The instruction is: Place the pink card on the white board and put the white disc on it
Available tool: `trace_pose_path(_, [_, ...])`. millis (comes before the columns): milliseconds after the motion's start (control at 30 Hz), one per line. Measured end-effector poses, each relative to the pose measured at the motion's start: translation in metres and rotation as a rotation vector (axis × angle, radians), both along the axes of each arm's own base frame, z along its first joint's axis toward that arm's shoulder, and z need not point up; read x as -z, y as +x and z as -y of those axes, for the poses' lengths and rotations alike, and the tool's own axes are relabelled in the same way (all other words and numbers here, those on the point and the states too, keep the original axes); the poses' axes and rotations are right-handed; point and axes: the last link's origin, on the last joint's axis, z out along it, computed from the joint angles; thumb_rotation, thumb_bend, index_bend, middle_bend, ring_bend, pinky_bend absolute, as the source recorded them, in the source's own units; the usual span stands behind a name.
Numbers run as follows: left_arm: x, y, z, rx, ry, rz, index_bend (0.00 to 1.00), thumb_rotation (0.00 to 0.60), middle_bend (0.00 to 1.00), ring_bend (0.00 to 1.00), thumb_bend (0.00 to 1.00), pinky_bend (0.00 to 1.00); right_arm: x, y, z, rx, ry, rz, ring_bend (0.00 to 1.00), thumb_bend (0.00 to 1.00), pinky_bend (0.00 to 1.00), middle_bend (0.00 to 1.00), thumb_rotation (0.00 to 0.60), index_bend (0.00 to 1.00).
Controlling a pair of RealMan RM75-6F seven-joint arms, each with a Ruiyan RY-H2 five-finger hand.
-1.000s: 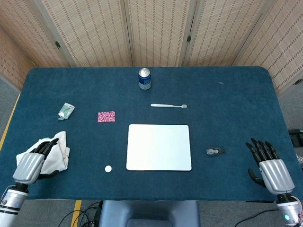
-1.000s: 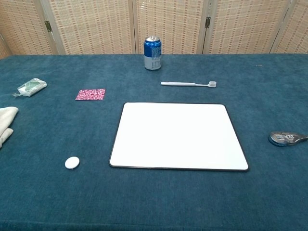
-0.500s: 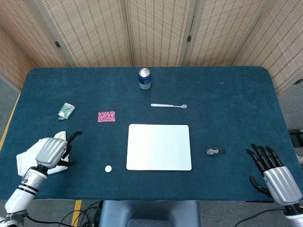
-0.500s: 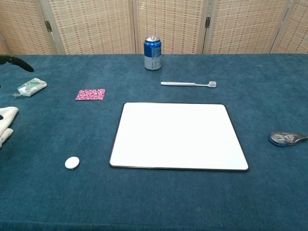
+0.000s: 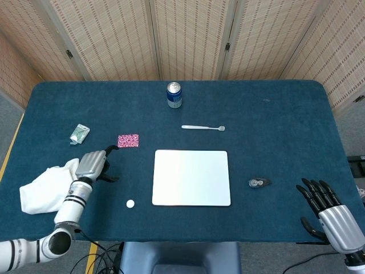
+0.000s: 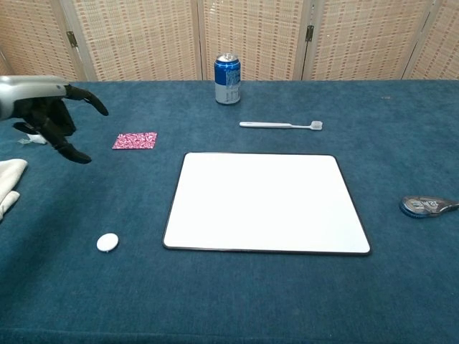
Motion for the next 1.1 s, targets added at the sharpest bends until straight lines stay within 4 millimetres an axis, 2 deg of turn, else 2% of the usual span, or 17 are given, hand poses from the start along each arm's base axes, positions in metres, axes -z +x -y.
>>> trace_pose_path(167, [0.022,0.025,-0.022,-0.045,-0.01,-0.008,0.26,0.6,1.0,1.0,0.2,1.0,0.002,-0.001,0.002,0.007,0.01,-0.014,0.0,0.32,0.0,0.0,0.6,0.0])
trace_pose_path(267, [0.025,0.029,-0.035,-0.061,0.012,-0.034,0.27,0.6,1.0,1.0,0.19,1.0,0.001,-0.001,0.003,0.01,0.012,-0.013,0.0,0.32,0.0,0.0,0.6,0.0])
trace_pose_path(533, [0.028,0.015,-0.065,-0.116,0.085,-0.046,0.27,0.6,1.0,1.0,0.2,1.0,0.0,-0.003,0.005,0.018,0.009,-0.013,0.0,0.32,0.0,0.0,0.6,0.0])
trace_pose_path(700, [0.038,0.006,-0.08,-0.118,0.074,-0.037,0.31,0.6,1.0,1.0,0.2,1.0,-0.001,-0.003,0.008,0.026,0.004,-0.01,0.0,0.32,0.0,0.0,0.6,0.0])
trace_pose_path(867, [0.055,0.005,-0.091,-0.096,0.029,-0.028,0.32,0.6,1.0,1.0,0.22,1.0,0.0,-0.004,0.011,0.032,0.003,-0.01,0.0,0.32,0.0,0.0,0.6,0.0])
trace_pose_path(1100, [0.069,0.01,-0.108,-0.069,-0.011,-0.041,0.33,0.6,1.0,1.0,0.22,1.0,-0.002,-0.007,0.016,0.05,-0.005,-0.006,0.0,0.32,0.0,0.0,0.6,0.0])
